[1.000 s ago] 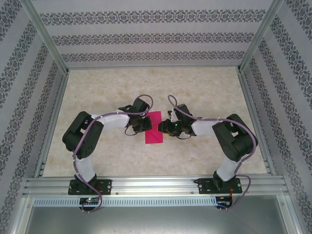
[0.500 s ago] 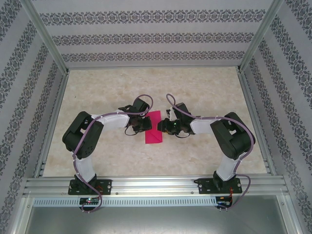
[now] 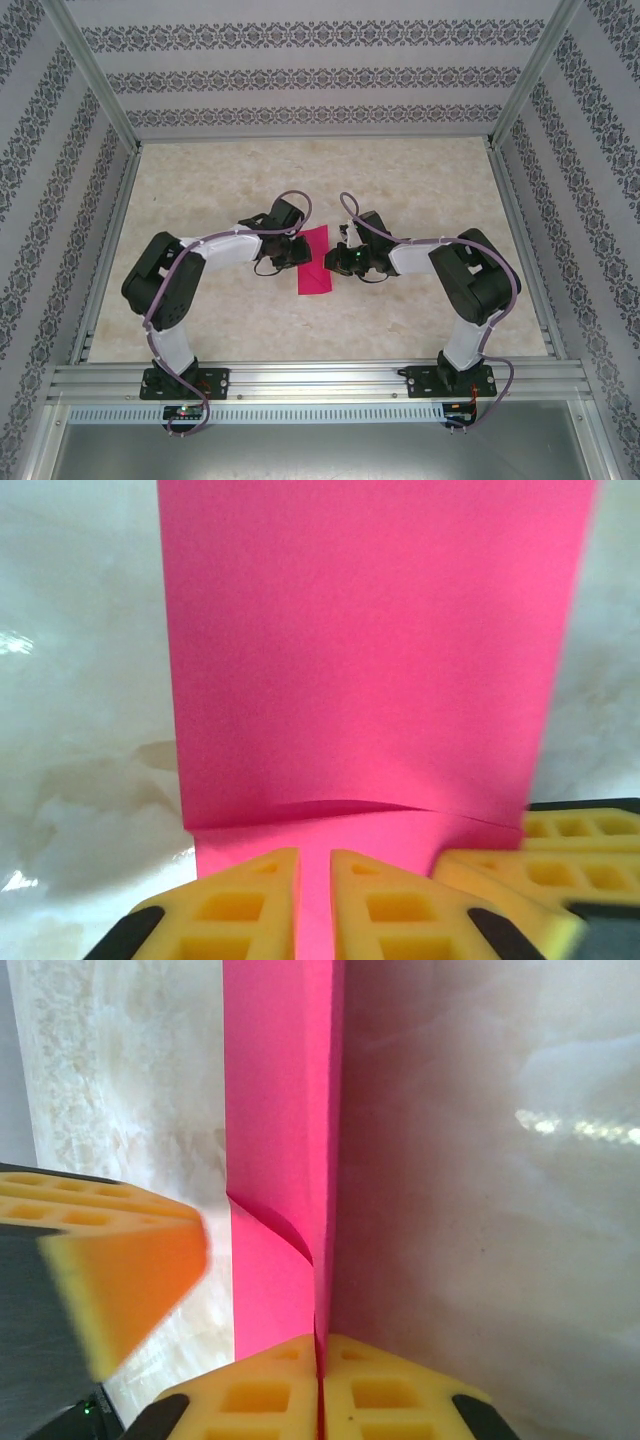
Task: Fold a paper plane with a square sheet of paper (pick it up from the middle)
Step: Turn over the paper at the center of the table.
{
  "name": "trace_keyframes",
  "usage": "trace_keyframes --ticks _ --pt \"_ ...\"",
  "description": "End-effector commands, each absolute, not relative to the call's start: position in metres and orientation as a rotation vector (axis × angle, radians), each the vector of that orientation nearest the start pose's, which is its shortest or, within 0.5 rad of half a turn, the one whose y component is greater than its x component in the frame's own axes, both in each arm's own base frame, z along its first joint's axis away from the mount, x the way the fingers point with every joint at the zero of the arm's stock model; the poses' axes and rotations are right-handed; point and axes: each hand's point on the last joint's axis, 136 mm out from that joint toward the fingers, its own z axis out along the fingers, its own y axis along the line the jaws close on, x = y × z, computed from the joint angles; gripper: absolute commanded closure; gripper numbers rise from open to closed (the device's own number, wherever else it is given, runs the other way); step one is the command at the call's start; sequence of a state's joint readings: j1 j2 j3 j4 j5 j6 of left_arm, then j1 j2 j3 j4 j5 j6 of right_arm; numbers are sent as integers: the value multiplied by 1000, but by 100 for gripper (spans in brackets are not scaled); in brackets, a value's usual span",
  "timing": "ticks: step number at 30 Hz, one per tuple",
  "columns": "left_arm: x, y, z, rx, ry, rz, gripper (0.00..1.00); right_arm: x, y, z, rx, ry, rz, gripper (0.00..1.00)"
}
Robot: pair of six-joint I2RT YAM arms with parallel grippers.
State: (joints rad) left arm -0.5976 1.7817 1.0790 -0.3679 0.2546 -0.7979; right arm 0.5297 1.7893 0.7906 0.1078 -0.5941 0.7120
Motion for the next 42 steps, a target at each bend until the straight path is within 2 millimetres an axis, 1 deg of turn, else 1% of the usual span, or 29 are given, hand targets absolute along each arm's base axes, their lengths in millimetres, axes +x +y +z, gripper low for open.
trace_keyframes --ticks 1,4,6,9,12,13,14,15,16,18,19,20,21,23,25,28,29,32,34,36,37,39,40,41,42 --pt "329 -259 88 -206 2714 -770 81 303 286 62 -98 2605 1210 93" --pt "330 -249 111 -213 2659 -752 78 302 277 76 -100 2602 1152 97" --pt "330 -243 121 -215 2634 -742 77 300 267 87 -109 2608 1083 97" --pt "329 -234 133 -227 2599 -721 76 297 243 106 -132 2641 864 97" --pt "327 -225 139 -251 2572 -701 76 294 203 129 -116 2669 554 98" --pt "327 -222 139 -263 2564 -691 75 293 183 136 -95 2676 405 98" --pt "326 -218 141 -276 2551 -682 75 294 167 142 -75 2671 288 97" --pt "326 -214 142 -294 2541 -669 75 289 145 147 -43 2687 127 97" --pt "326 -209 142 -312 2528 -653 75 286 128 153 -32 2688 -10 98" --pt "325 -200 143 -345 2508 -625 74 280 106 164 -47 2687 -235 99" --pt "324 -195 143 -362 2500 -610 74 277 94 170 -48 2679 -386 99" --pt "324 -191 143 -380 2490 -596 72 274 87 175 -55 2672 -507 100" --pt "323 -186 143 -395 2483 -583 72 272 86 176 -74 2675 -581 100" --pt "322 -177 144 -429 2466 -552 71 272 94 170 -110 2690 -661 100" --pt "320 -167 143 -471 2448 -522 71 273 111 157 -131 2722 -658 100" --pt "317 -154 145 -523 2418 -492 71 274 150 130 -180 2790 -588 98" --pt "316 -150 146 -536 2406 -486 69 274 166 119 -212 2821 -549 96" --pt "311 -140 147 -564 2383 -474 66 274 206 84 -281 2927 -465 95" --pt "308 -136 149 -571 2370 -468 64 276 231 68 -316 2964 -405 93" --pt "306 -131 150 -574 2361 -463 63 277 255 56 -338 2991 -297 86" --pt "305 -131 150 -567 2361 -465 62 276 268 51 -349 3024 -214 83" --pt "305 -131 150 -560 2365 -471 61 277 290 48 -357 3037 -69 74" --pt "305 -132 150 -555 2371 -475 61 276 302 51 -367 3036 46 72" --pt "306 -134 150 -549 2375 -486 61 276 314 58 -367 3020 174 71" --pt "306 -136 149 -544 2379 -496 61 277 321 68 -350 2989 276 67"
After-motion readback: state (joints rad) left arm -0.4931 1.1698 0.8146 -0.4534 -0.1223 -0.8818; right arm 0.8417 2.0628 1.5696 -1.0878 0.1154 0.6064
